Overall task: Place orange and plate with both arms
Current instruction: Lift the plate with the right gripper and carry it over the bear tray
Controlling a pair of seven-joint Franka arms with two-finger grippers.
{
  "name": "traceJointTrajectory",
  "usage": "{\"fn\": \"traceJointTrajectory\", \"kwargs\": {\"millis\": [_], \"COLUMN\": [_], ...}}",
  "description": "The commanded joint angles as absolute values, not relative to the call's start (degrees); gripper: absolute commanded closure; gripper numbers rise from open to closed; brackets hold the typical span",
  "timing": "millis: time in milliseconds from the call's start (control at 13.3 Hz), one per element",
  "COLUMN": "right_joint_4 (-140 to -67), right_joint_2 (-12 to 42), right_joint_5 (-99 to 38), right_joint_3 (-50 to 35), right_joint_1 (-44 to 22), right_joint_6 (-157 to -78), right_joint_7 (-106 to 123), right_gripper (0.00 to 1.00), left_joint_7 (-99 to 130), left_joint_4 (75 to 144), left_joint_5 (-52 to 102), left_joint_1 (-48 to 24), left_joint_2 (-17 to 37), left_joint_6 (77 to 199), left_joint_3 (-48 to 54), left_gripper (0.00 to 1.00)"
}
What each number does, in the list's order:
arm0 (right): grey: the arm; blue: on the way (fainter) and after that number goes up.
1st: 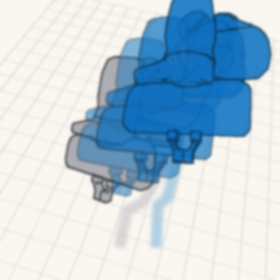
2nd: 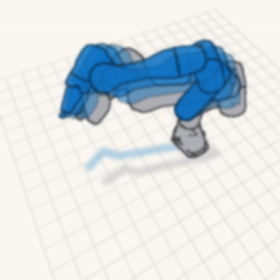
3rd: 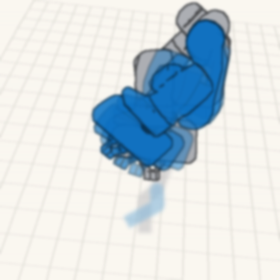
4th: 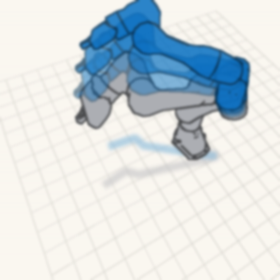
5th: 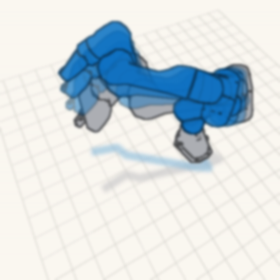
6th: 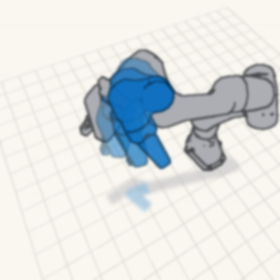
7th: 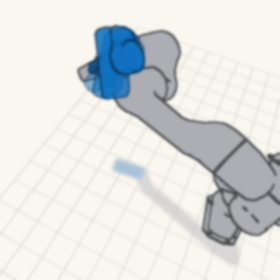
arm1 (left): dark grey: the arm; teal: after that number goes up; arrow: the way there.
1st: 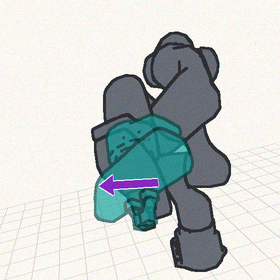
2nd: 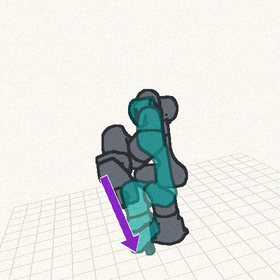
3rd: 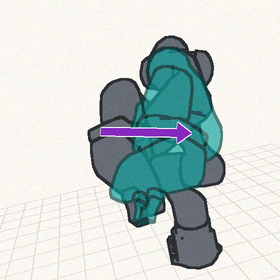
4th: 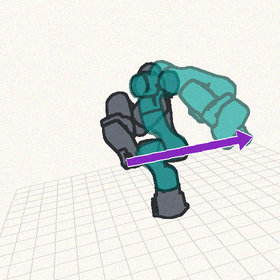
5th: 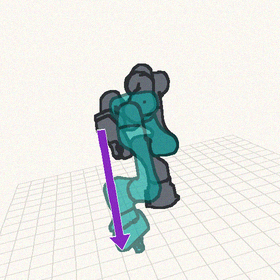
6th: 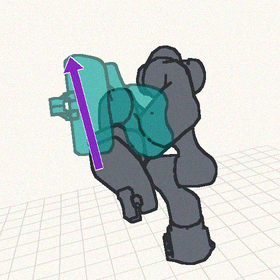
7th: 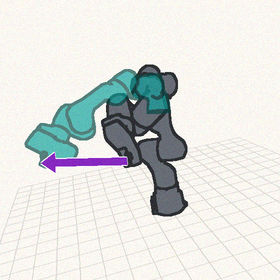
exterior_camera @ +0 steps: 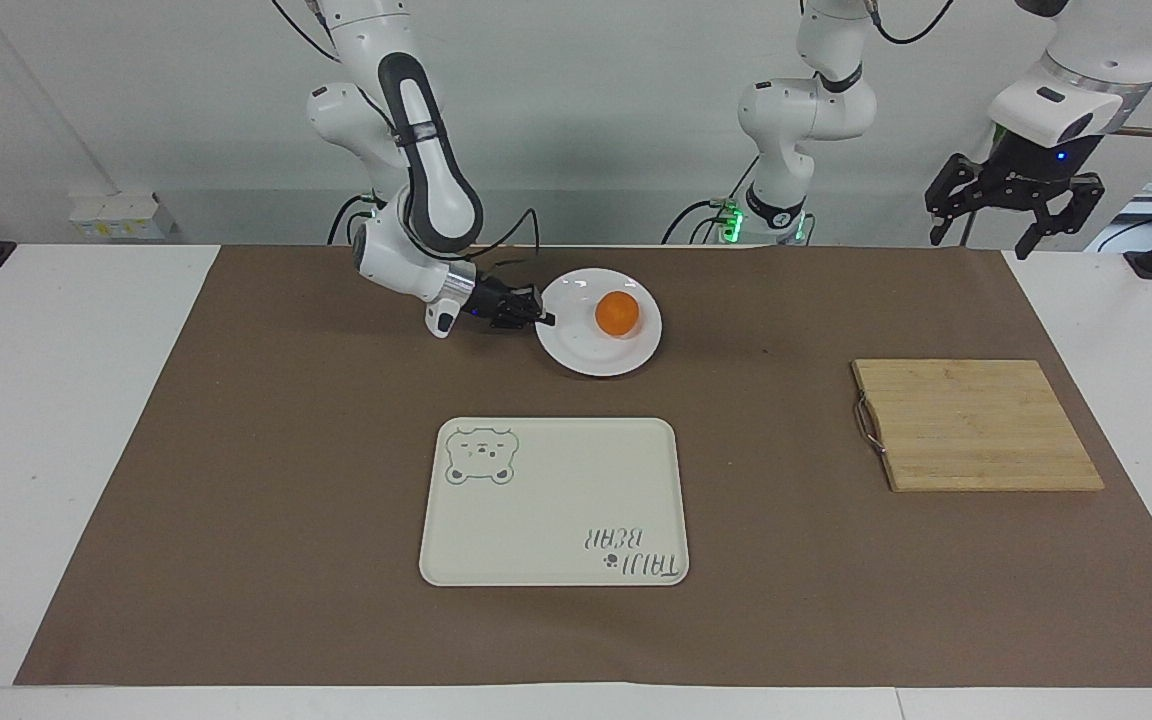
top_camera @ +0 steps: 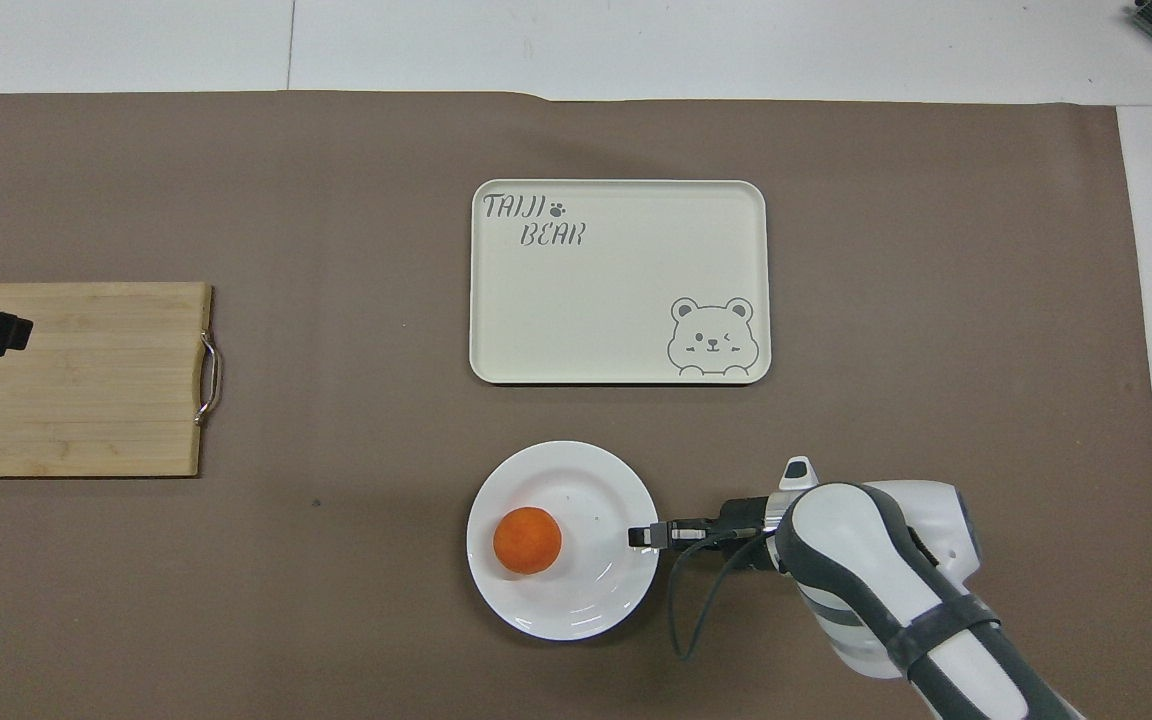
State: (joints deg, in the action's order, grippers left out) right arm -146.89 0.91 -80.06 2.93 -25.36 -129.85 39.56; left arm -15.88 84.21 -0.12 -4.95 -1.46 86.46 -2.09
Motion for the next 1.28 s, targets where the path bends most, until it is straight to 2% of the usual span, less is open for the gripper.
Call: {"fn": "traceJointTrajectory", "kwargs": {"millis": [0, 450, 826, 1201], "right_joint_4": [-145.1, -140.9, -135.5, -126.7], "right_joint_2": [2.2, 1.6, 1.3, 6.1], "right_joint_5": [-82.0, -82.2, -83.2, -81.4], "right_joint_3": [3.0, 3.1, 3.3, 3.4], "right_joint_1": [-25.9, -23.7, -19.3, -14.8], "right_joint_6": [-131.4, -130.5, -125.4, -122.3], "right_joint_7": [43.2, 45.2, 42.4, 36.8], "right_gripper": [1.0, 1.0, 1.0, 1.0], "left_joint_7": [-16.3, -16.3, -16.3, -16.3], "left_joint_4": [83.1, 83.1, 83.1, 83.1], "left_joint_5": [-0.6, -0.6, -0.5, -0.6], "left_joint_1": [-4.2, -4.2, -4.2, -4.2], "left_joint_2": [-1.2, -1.3, -1.2, -1.2], "left_joint_6": [85.0, 85.0, 85.0, 85.0], "left_joint_3": [-1.6, -1.6, -1.6, -1.6], "left_gripper": [0.0, 0.0, 0.0, 0.0]}}
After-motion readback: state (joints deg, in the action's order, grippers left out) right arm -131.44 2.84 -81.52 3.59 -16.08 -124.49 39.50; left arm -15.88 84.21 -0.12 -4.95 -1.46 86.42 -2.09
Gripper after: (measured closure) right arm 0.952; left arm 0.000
